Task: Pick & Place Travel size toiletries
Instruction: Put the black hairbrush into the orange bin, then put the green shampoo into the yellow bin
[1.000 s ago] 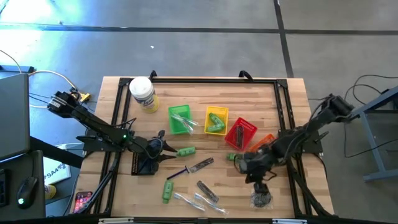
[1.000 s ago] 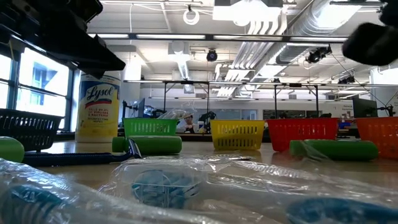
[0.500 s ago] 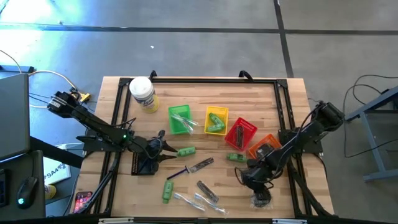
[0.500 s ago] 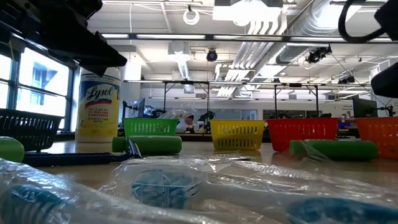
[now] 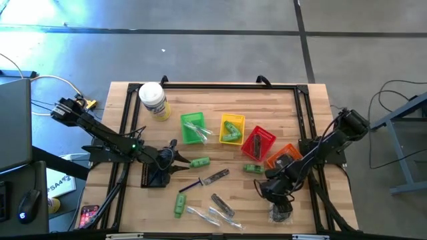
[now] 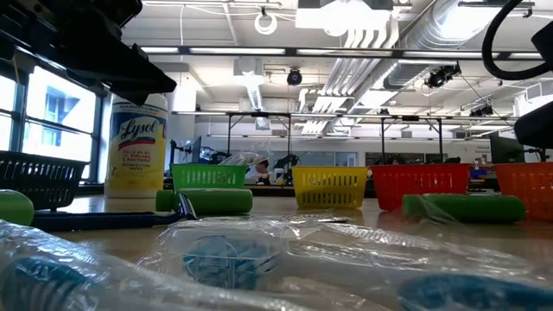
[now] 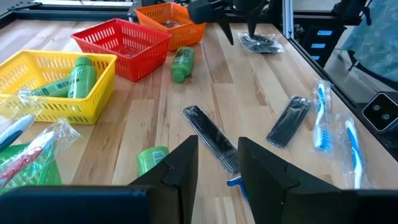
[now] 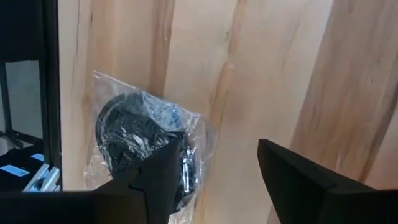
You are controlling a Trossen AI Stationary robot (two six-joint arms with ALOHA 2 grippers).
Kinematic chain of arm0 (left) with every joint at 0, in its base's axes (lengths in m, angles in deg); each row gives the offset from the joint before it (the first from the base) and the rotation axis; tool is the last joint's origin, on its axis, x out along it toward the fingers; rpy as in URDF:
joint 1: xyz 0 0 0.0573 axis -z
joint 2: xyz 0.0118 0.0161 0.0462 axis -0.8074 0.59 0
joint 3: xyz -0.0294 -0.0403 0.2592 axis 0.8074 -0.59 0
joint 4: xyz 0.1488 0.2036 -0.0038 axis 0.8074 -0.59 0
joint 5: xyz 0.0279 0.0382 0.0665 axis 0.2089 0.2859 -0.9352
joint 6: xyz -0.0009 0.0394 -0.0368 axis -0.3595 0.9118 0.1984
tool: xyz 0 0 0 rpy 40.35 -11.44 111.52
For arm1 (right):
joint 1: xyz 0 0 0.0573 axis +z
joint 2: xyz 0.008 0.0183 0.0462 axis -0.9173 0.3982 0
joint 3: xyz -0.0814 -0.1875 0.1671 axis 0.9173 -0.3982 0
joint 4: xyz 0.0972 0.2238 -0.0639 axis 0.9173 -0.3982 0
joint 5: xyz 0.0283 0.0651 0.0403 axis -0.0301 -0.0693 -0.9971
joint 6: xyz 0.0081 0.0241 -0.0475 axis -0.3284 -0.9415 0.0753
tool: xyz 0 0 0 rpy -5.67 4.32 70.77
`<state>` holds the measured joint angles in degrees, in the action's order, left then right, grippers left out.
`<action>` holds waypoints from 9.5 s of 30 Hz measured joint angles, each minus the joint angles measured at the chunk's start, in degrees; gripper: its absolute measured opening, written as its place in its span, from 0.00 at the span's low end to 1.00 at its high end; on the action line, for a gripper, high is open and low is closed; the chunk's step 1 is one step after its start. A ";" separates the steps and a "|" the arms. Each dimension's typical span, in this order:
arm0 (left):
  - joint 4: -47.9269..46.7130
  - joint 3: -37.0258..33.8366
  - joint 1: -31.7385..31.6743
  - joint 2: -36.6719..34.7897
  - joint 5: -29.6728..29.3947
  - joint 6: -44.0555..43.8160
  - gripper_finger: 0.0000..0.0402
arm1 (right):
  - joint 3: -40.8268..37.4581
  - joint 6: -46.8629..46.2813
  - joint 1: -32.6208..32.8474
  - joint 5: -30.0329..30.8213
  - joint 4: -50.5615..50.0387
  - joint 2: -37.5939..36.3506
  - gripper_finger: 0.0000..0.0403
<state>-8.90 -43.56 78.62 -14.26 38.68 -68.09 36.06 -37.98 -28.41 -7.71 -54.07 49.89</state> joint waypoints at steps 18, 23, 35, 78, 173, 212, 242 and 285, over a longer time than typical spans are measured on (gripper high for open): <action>0.01 0.00 0.00 0.00 0.02 -0.18 0.28 | 0.05 -0.96 0.39 -1.47 3.73 5.02 0.47; 0.03 0.00 0.00 0.00 0.02 -0.44 0.28 | 0.03 -0.96 0.39 -2.48 4.56 5.09 0.47; 0.01 0.00 0.00 0.00 0.02 -0.44 0.28 | 0.01 -0.95 0.50 -2.55 5.45 5.21 0.39; 0.03 0.00 0.00 0.00 0.04 -0.40 0.28 | 15.20 -13.84 -4.14 25.09 -34.10 -21.57 0.00; -0.89 0.00 0.00 -0.02 0.02 1.07 0.28 | 6.76 9.63 -34.71 -11.74 -40.92 -18.43 0.01; -2.16 0.00 0.00 -0.02 0.02 1.05 0.28 | 6.65 12.24 -37.91 13.40 -52.14 -13.16 0.62; -2.18 0.00 0.00 -0.01 0.00 -0.48 0.28 | -3.28 5.63 -29.53 10.66 -37.66 -9.02 0.01; -0.91 0.00 -0.01 -0.02 -0.35 1.57 0.28 | -18.33 17.74 -10.36 16.91 58.42 -20.89 0.01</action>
<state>-9.81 -43.56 78.61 -14.29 38.33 -66.52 17.72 -20.24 -38.77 9.20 4.35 29.00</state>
